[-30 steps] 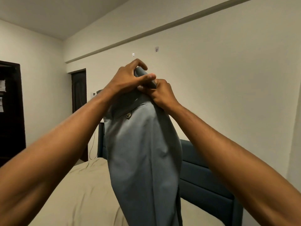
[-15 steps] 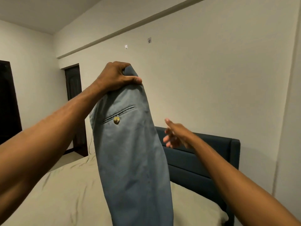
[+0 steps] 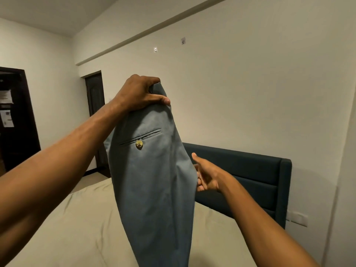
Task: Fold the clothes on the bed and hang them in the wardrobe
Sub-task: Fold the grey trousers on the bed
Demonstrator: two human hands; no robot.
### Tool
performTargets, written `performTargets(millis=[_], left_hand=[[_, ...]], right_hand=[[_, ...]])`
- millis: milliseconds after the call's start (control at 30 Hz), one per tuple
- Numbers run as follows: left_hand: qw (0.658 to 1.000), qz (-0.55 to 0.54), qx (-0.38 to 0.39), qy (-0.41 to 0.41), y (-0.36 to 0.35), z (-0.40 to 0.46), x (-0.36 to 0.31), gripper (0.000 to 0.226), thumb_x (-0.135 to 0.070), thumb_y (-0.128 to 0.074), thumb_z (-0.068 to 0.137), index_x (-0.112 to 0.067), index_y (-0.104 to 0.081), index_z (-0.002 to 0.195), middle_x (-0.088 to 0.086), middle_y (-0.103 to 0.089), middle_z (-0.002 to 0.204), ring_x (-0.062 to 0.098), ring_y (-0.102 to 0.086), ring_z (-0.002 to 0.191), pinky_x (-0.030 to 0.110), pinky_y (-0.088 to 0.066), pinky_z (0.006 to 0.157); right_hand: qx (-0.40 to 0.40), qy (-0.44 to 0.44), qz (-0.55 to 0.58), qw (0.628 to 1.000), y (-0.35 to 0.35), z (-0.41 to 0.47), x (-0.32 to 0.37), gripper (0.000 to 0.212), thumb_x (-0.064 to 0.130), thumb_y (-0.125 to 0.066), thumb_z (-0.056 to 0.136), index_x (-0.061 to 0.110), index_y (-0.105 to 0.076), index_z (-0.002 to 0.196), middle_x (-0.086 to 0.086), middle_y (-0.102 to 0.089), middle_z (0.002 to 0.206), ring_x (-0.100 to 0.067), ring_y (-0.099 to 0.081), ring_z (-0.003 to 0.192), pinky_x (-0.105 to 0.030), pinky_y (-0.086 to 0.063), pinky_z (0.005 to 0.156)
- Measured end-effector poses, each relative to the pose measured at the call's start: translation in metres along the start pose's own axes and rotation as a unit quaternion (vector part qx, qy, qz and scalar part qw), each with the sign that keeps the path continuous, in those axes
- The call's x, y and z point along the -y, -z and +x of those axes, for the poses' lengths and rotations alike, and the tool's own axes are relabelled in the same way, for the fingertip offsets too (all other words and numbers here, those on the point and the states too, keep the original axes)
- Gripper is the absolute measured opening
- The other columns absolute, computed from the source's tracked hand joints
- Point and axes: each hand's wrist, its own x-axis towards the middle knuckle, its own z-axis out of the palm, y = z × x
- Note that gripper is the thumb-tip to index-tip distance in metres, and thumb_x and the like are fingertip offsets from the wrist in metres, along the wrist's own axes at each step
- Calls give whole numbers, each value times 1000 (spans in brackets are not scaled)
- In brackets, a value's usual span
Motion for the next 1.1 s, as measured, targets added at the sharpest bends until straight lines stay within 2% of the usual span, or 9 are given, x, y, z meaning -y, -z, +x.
performTargets(millis=[100,233,400,500,600,700,800,967,1100], left_hand=[[1000,9,-16,-7,1,-7,5,79,-81,-63,64,-3,-54,73,0,-44,54,15,-40,52,32,-33,53],[1000,3,-26,-13,2,-7,10,89,-91,-56,60,-5,-60,80,9,-58,62,28,-55,61,39,-45,59],[999,15,-30,-15,13,-15,16,76,-81,-64,63,-6,-59,77,0,-51,56,13,-46,53,24,-36,53],[999,39,-33,12,17,-25,26,65,-70,-70,65,-7,-56,75,-5,-44,53,6,-39,50,20,-30,51],[998,44,-24,42,17,-38,35,60,-69,-71,66,-11,-58,79,-4,-48,55,8,-44,53,21,-34,53],[996,43,-34,70,20,-48,47,54,-64,-72,69,-13,-55,77,-5,-49,58,9,-46,55,20,-33,52],[994,49,-38,92,24,-57,59,55,-65,-72,70,-13,-56,78,2,-56,63,18,-53,61,22,-36,53],[990,43,-63,120,28,-62,65,60,-64,-74,70,-7,-65,89,13,-68,78,28,-63,74,40,-50,64],[990,52,-58,115,37,-63,64,67,-68,-68,68,-5,-66,93,15,-68,79,31,-64,74,46,-54,69]], right_hand=[[70,-8,29,997,-5,3,-1,80,75,-30,92,11,-52,133,-14,-71,108,-30,-68,98,-44,-58,81],[83,-1,106,991,-27,10,-6,69,72,-33,93,14,-59,120,-13,-71,99,-30,-68,84,-45,-50,85],[-44,92,297,949,-39,10,10,9,16,-65,93,8,-68,94,-18,-72,101,-32,-68,88,-49,-54,92],[-121,145,363,912,-32,19,13,22,-8,-69,81,11,-66,92,-21,-67,114,-37,-64,107,-53,-50,100],[-132,151,346,916,-31,14,18,22,-9,-72,79,9,-68,91,-20,-69,104,-34,-66,98,-50,-54,94],[-136,204,242,939,-28,1,21,15,-6,-72,82,6,-72,91,-14,-72,89,-25,-68,81,-34,-59,75],[-192,274,28,942,-25,-4,22,12,8,-73,88,10,-76,99,-7,-75,98,-22,-70,92,-35,-58,85],[-208,344,-206,892,-26,-6,26,24,10,-72,88,15,-75,111,6,-74,103,-9,-68,96,-34,-55,93],[-288,390,-376,790,-29,-9,24,7,16,-68,91,15,-73,86,8,-64,79,-5,-58,73,-27,-42,69]])
